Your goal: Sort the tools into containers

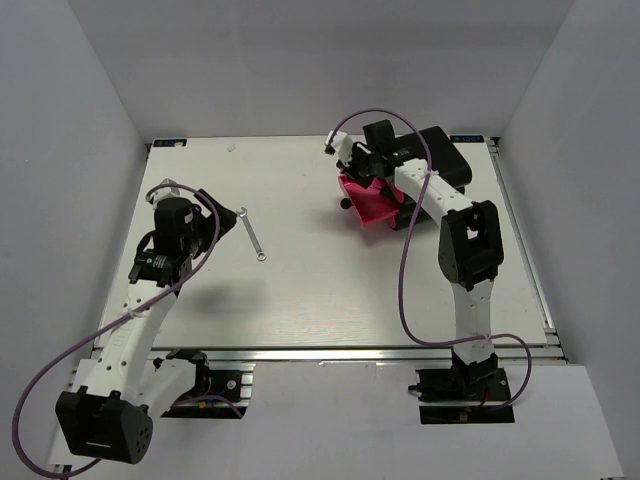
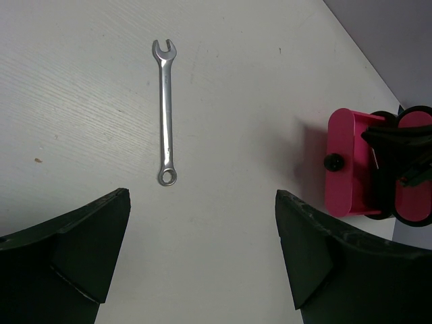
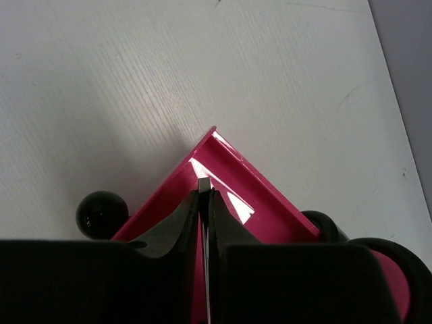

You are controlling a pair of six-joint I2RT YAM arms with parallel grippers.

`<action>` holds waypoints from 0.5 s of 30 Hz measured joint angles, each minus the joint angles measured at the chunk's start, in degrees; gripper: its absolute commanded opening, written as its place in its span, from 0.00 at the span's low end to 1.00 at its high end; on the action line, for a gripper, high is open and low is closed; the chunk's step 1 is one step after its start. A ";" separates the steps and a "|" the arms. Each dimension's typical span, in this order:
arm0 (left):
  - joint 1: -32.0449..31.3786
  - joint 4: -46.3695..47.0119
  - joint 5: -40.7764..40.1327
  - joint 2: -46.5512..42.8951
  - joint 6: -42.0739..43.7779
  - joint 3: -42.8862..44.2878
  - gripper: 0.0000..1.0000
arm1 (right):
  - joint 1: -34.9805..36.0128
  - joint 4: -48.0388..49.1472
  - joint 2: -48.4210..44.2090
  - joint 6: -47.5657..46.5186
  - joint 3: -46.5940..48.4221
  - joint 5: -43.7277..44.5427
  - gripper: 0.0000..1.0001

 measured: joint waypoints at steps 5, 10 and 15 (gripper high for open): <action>0.00 0.13 0.07 0.00 0.00 0.00 0.98 | -0.07 -3.50 0.00 -1.11 1.11 0.39 0.52; 0.00 0.81 0.74 0.13 0.00 0.00 0.98 | -0.26 -4.31 0.00 -0.90 1.40 0.48 0.56; 0.00 5.55 4.61 2.40 -0.70 -0.15 0.74 | -0.28 -5.60 -0.22 1.25 3.52 -1.44 0.03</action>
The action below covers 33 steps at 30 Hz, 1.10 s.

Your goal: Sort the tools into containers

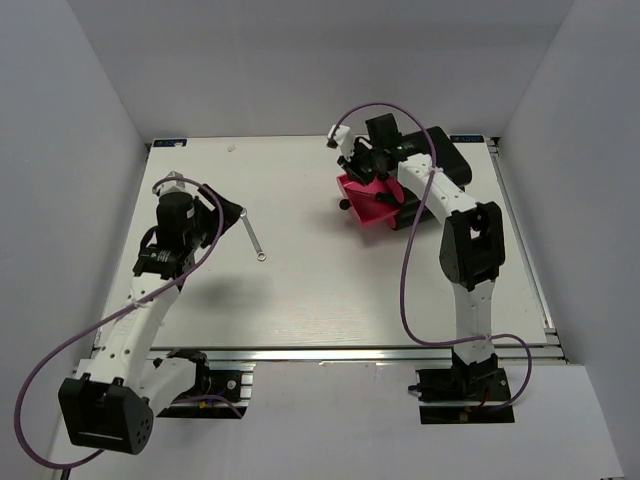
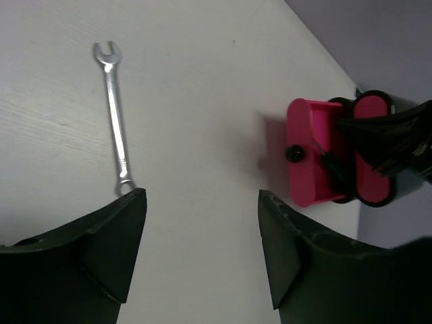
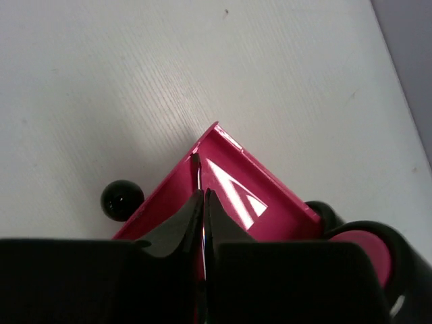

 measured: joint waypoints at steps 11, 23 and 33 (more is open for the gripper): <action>-4.63 19.34 20.24 33.11 -6.34 7.98 0.21 | -5.20 9.86 -18.05 22.40 -7.30 -9.16 0.00; -14.93 19.98 27.61 64.04 -11.56 31.78 0.41 | -30.82 13.05 -17.70 42.49 -9.14 6.05 0.25; -17.35 17.88 29.20 73.31 -11.98 45.70 0.45 | -36.48 6.40 -7.93 36.94 -9.62 5.99 0.21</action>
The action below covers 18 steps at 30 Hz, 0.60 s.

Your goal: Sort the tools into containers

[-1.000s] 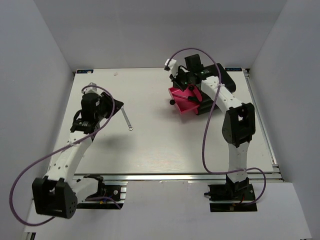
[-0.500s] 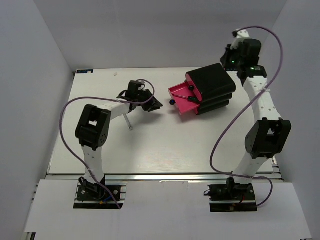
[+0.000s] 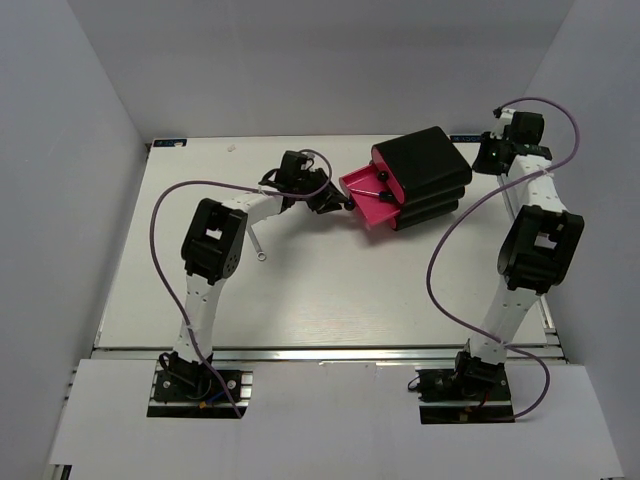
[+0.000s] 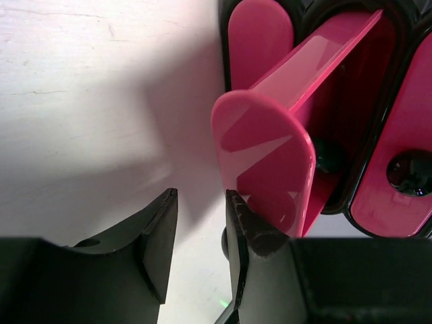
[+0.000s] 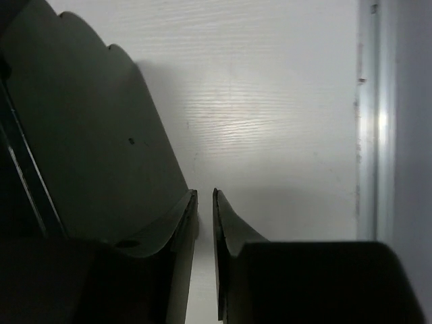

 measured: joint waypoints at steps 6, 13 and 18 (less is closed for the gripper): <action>-0.35 -0.70 0.94 2.56 -0.44 4.07 0.46 | 0.63 -4.66 6.36 -4.96 4.33 -6.51 0.18; -1.64 -0.81 2.56 11.43 -2.40 17.14 0.47 | 0.17 -7.45 6.49 -7.43 4.37 -14.53 0.17; -3.37 1.09 3.74 17.16 -5.20 23.87 0.48 | 0.17 -7.63 6.49 -7.58 4.37 -16.55 0.18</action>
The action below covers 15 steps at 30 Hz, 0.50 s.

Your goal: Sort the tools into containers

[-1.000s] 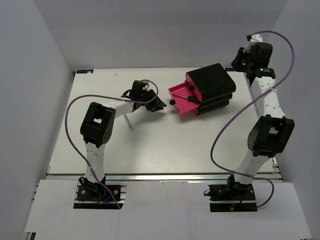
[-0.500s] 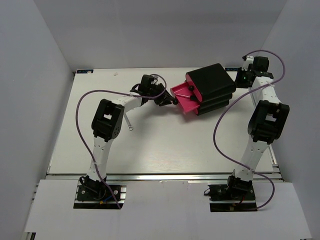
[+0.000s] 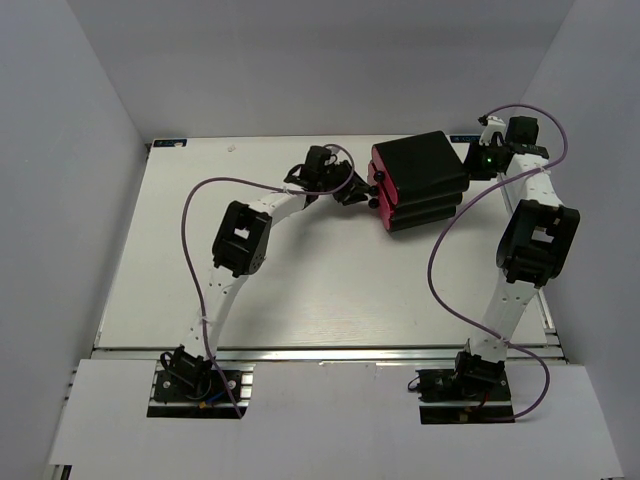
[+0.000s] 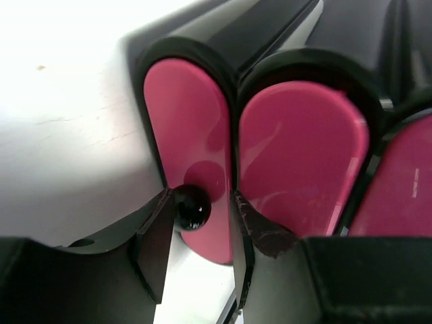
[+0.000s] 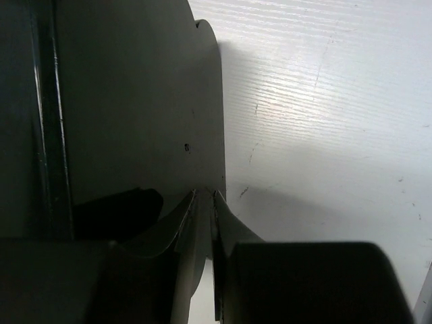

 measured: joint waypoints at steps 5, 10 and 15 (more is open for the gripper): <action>-1.01 2.21 0.68 2.47 -2.21 1.09 0.49 | 0.00 0.04 0.00 0.26 0.00 -0.50 0.18; -0.79 5.55 1.44 2.43 -3.19 -0.42 0.51 | -0.02 0.17 -0.04 0.48 -0.24 -0.66 0.18; -0.63 8.07 1.86 2.45 -4.35 -0.98 0.35 | -0.02 0.17 -0.07 0.61 -0.28 -0.76 0.18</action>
